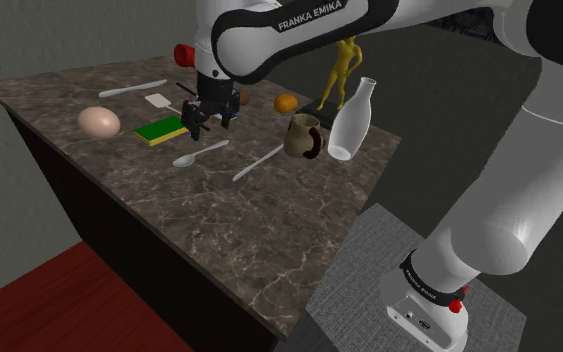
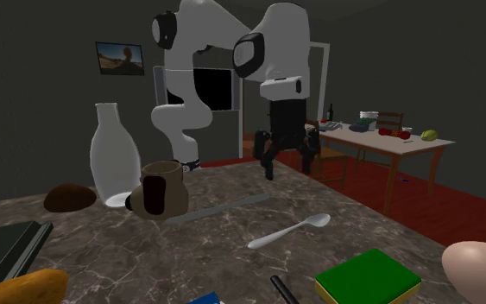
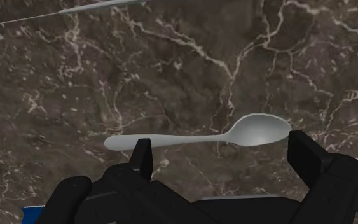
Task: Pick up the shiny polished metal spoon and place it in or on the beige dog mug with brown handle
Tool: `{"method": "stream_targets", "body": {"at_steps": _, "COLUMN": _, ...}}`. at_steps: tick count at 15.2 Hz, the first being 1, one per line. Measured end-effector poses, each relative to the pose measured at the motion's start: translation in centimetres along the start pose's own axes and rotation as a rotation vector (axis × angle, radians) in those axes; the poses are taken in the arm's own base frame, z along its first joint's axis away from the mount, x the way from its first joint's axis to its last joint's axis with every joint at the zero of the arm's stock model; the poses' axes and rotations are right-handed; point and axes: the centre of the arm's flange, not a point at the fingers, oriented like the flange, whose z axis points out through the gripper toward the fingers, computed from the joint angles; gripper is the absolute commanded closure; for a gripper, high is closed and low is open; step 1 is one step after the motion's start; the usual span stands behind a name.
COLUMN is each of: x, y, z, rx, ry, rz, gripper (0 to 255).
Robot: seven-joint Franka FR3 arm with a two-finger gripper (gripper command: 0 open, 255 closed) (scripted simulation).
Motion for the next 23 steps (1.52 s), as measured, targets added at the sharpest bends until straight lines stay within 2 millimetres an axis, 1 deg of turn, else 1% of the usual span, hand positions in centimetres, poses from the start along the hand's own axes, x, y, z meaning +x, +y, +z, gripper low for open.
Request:
{"method": "stream_targets", "body": {"at_steps": 2, "x": 1.3, "y": -2.0, "z": 1.8, "rx": -0.004, "ry": 0.003, "rz": -0.013, "gripper": 0}}
{"method": "stream_targets", "body": {"at_steps": 3, "x": 2.0, "y": -2.8, "z": 2.4, "rx": -0.006, "ry": 0.003, "rz": -0.020, "gripper": 0}}
{"method": "stream_targets", "body": {"at_steps": 5, "x": 3.7, "y": -4.4, "z": 4.3, "rx": -0.011, "ry": 0.005, "rz": -0.032, "gripper": 0}}
{"method": "stream_targets", "body": {"at_steps": 6, "x": 4.0, "y": -5.3, "z": 5.1, "rx": -0.014, "ry": 0.006, "rz": -0.039, "gripper": 0}}
{"method": "stream_targets", "body": {"at_steps": 7, "x": 4.4, "y": -5.8, "z": 5.4, "rx": -0.015, "ry": 0.007, "rz": -0.043, "gripper": 0}}
{"method": "stream_targets", "body": {"at_steps": 10, "x": 4.8, "y": -6.0, "z": 6.8, "rx": -0.016, "ry": 0.008, "rz": -0.045, "gripper": 0}}
{"method": "stream_targets", "body": {"at_steps": 15, "x": 4.8, "y": -6.0, "z": 9.4, "rx": -0.017, "ry": 0.008, "rz": -0.045, "gripper": 0}}
{"method": "stream_targets", "body": {"at_steps": 21, "x": 4.9, "y": -6.0, "z": 9.8, "rx": -0.017, "ry": 0.008, "rz": -0.046, "gripper": 0}}
{"method": "stream_targets", "body": {"at_steps": 22, "x": 4.9, "y": -6.0, "z": 9.8, "rx": -0.017, "ry": 0.008, "rz": -0.046, "gripper": 255}}
{"method": "stream_targets", "body": {"at_steps": 23, "x": 4.9, "y": -6.0, "z": 9.8, "rx": -0.017, "ry": 0.008, "rz": -0.046, "gripper": 255}}
